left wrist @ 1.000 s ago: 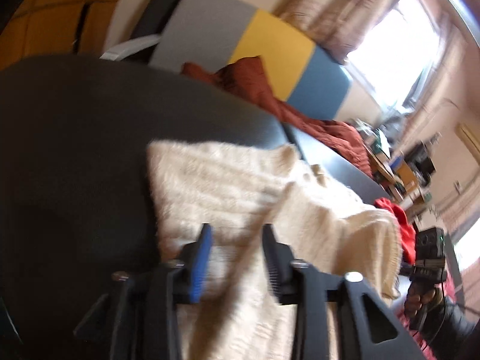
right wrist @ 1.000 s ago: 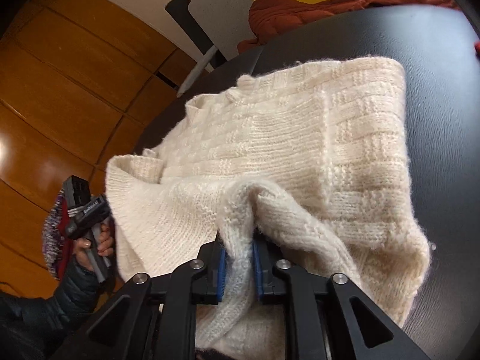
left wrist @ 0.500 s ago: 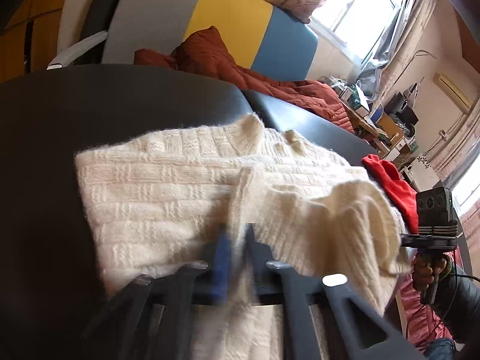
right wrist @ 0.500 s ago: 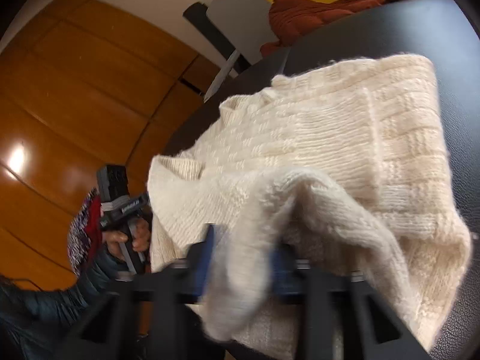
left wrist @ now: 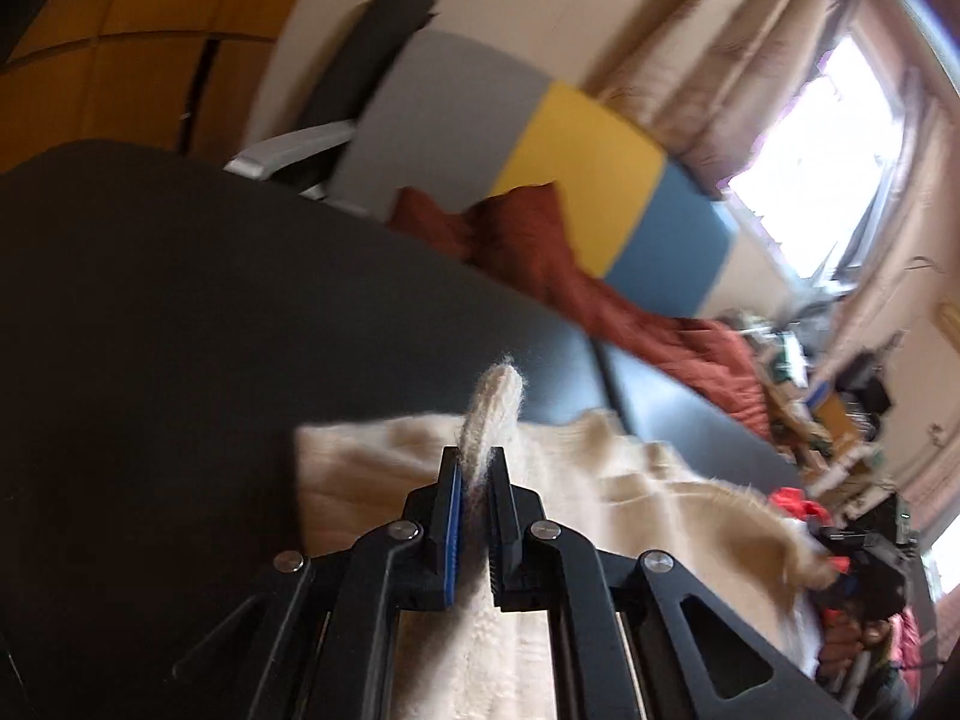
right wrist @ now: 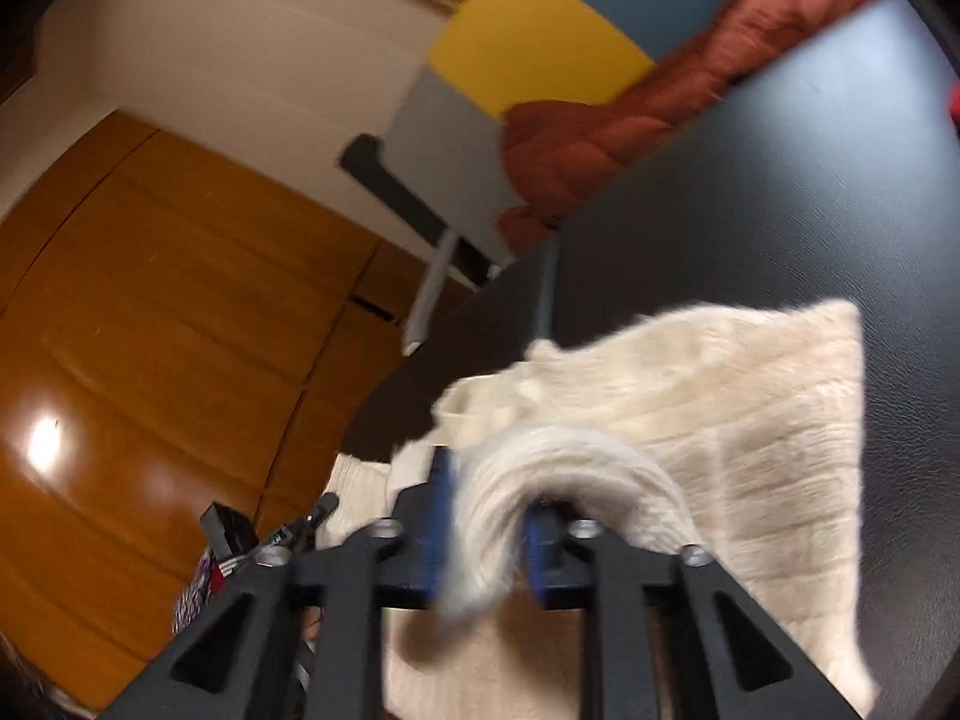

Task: Fold clothes
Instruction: 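Lift the hem with both grippers and fold it over toward the collar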

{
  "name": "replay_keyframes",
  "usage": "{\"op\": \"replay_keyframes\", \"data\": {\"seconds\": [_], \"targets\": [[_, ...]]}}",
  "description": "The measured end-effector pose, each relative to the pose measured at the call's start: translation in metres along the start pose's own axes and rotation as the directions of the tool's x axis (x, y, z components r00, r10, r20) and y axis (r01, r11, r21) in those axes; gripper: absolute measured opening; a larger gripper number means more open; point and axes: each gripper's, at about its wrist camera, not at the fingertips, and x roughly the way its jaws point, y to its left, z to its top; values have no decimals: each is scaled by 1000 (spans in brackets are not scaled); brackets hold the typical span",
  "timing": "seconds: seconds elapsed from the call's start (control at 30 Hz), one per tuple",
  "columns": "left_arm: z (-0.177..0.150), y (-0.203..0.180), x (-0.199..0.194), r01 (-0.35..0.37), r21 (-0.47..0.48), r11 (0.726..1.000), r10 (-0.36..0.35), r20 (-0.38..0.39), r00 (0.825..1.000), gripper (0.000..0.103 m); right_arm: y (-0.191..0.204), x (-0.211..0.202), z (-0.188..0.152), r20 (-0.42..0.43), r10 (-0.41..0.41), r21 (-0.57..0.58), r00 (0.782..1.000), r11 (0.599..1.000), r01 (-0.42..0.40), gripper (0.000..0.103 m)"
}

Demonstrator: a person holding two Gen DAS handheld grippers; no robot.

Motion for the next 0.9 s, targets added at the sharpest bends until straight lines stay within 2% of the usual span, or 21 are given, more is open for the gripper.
{"op": "replay_keyframes", "data": {"seconds": [0.03, 0.07, 0.1, 0.2, 0.3, 0.43, 0.53, 0.6, 0.63, 0.67, 0.7, 0.73, 0.77, 0.83, 0.9], "targets": [[-2, 3, 6, -14, -3, 1000, 14, -15, 1000, 6, -3, 0, 5, 18, -1, 20, 1000, 1000, 0, 55], [-5, 7, 11, -35, -4, 999, 35, -28, 999, 6, -7, 0, 10, 36, -2, 40, 999, 999, 0, 57], [-7, 10, 13, -36, -8, 999, 36, -38, 999, 6, -9, 1, 15, 49, -8, 51, 999, 999, 6, 57], [-13, 18, 18, -16, -31, 999, 15, -59, 998, 6, -5, 7, 24, 26, -108, -51, 994, 993, 109, 57], [-16, 20, 21, 5, -53, 999, -9, -75, 997, 10, -1, 14, 33, 13, -208, -155, 978, 966, 207, 57], [-12, 17, 29, 30, -66, 997, -36, -98, 995, 20, 4, 23, 45, 12, -339, -291, 941, 899, 327, 56], [-11, 12, 32, 36, -40, 999, -40, -126, 991, 21, 7, 31, 55, 20, -432, -386, 902, 828, 406, 56], [-11, 7, 36, 32, -10, 999, -33, -150, 988, 21, 1, 50, 63, -12, -491, -415, 871, 795, 443, 55], [-11, 5, 36, 20, 9, 1000, -19, -154, 988, 21, -1, 59, 67, -26, -517, -430, 855, 778, 458, 49], [-11, 2, 36, 10, 29, 1000, -5, -155, 988, 17, -2, 64, 67, -38, -529, -446, 847, 768, 460, 31], [-11, -2, 34, 5, 51, 999, 3, -145, 989, 7, -2, 68, 67, -46, -541, -463, 840, 757, 462, 20], [-10, -5, 30, 1, 70, 998, 8, -131, 991, 7, 1, 68, 64, -35, -547, -478, 836, 744, 467, 9], [-9, -8, 24, 5, 76, 997, 3, -108, 994, 7, 4, 66, 62, -23, -551, -490, 834, 733, 471, 9], [-6, -11, 12, 16, 70, 997, -12, -62, 998, 6, 15, 51, 57, 23, -535, -488, 845, 731, 476, 8], [-1, -14, 0, 34, 45, 998, -34, -13, 999, 6, 22, 29, 54, 72, -503, -459, 861, 750, 476, 8]]}}
